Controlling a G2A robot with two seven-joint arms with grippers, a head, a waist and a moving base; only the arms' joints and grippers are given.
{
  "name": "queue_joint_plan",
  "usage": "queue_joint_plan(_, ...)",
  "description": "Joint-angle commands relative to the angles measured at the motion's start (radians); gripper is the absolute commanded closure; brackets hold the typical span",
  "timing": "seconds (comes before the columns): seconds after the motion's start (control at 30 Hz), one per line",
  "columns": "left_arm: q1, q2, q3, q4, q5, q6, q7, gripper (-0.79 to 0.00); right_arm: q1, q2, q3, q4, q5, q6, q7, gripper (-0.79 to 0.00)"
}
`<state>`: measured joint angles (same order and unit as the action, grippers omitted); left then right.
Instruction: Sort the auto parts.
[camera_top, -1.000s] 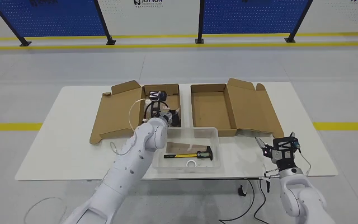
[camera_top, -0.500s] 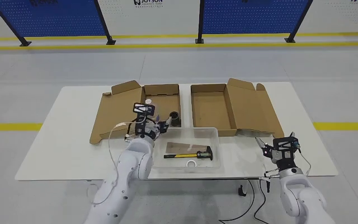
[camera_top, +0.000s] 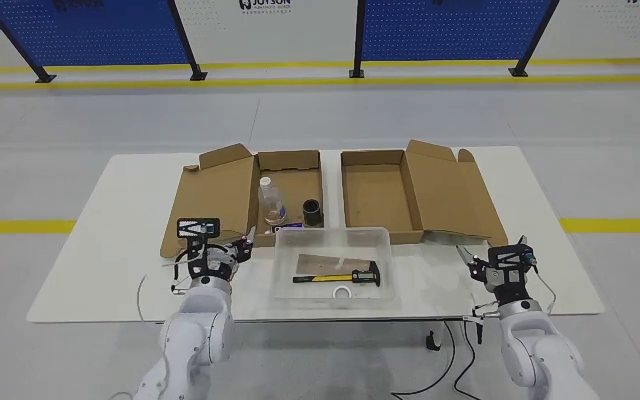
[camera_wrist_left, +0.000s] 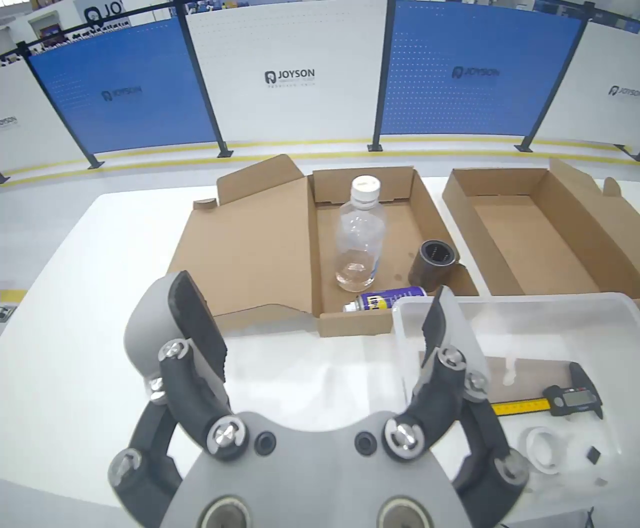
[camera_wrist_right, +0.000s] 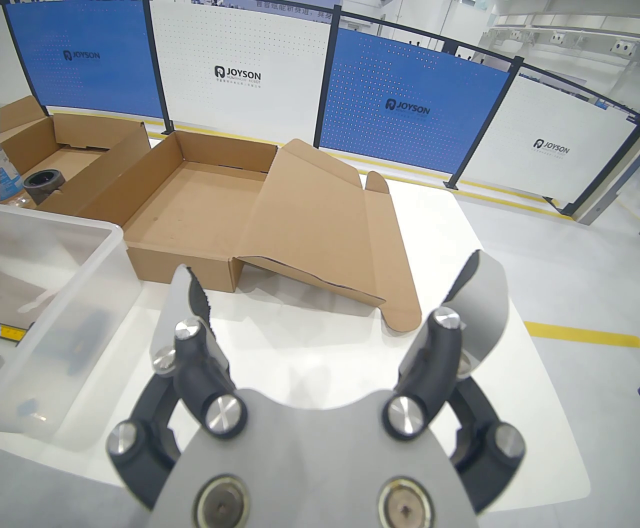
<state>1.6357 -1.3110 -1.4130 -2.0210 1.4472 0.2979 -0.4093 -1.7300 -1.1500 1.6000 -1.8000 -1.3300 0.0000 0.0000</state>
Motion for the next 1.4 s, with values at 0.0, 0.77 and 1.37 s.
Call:
queue_joint_plan(0.0,0.029,0.001,-0.024,-0.021,0.004,0.006,0.004,-0.785,0.0,0.0,0.0,0.0,0.0,0.0,0.0,-0.785)
queue_joint_plan(0.77,0.096,0.001,-0.07,-0.064,-0.001,0.028,-0.015,-0.785,0.0,0.0,0.0,0.0,0.0,0.0,0.0,-0.785)
queue_joint_plan(1.37,0.096,0.001,-0.07,-0.064,-0.001,0.028,-0.015,-0.785,0.118,0.005,-0.082,-0.176,-0.169,-0.2,0.114,-0.785)
